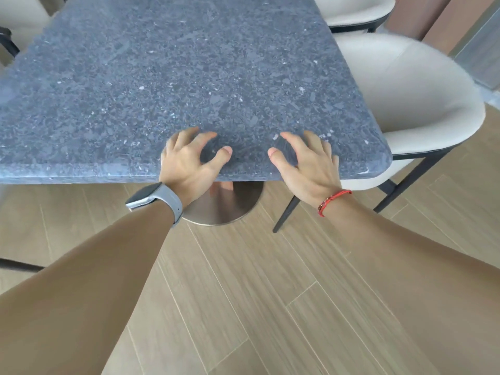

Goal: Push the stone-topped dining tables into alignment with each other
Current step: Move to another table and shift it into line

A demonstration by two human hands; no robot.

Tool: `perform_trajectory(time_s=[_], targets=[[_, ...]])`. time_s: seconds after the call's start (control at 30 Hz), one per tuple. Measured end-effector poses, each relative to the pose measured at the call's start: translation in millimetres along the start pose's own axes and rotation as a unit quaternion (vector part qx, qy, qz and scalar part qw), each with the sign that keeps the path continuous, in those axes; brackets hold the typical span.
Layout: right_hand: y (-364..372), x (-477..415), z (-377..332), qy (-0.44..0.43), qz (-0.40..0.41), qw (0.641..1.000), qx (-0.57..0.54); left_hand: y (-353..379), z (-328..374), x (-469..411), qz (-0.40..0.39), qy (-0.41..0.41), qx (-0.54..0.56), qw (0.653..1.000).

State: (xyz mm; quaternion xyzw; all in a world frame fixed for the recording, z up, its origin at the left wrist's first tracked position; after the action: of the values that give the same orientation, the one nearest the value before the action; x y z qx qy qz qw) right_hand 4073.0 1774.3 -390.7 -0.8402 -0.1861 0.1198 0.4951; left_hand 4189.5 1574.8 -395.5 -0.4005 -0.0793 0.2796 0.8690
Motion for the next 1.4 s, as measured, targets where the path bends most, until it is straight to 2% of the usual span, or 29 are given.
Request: perform_trajectory(time_s=[0.13, 0.23, 0.3, 0.7, 1.4], targets=[[18, -32, 6, -0.031, 0.021, 0.998, 0.048, 21, -9, -28, 0.026, 0.032, -0.091, 0.995], [37, -45, 4, -0.040, 0.029, 0.990, 0.134, 35, -13, -36, 0.025, 0.045, -0.247, 0.968], [45, -47, 3, -0.036, 0.057, 0.982, 0.177, 40, -13, -38, 0.026, 0.043, -0.280, 0.959], [47, -49, 0, -0.037, 0.032, 0.974, 0.221, 39, -13, -37, 0.040, 0.033, -0.286, 0.957], [48, -49, 0, -0.053, 0.092, 0.974, 0.199, 40, -14, -40, 0.061, 0.058, -0.303, 0.949]])
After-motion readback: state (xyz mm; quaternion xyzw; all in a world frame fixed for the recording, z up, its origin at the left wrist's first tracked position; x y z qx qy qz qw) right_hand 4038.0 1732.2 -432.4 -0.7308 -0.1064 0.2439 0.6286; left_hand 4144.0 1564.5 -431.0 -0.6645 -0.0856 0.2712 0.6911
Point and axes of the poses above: each hand's wrist, its own x-axis away from the middle knuckle, its own y-axis out of the palm, z = x × y, the point moved 3 cm from there along -x, towards the middle knuckle, and after that the axes turned 2 degrees about y, right-handed, at the moved point
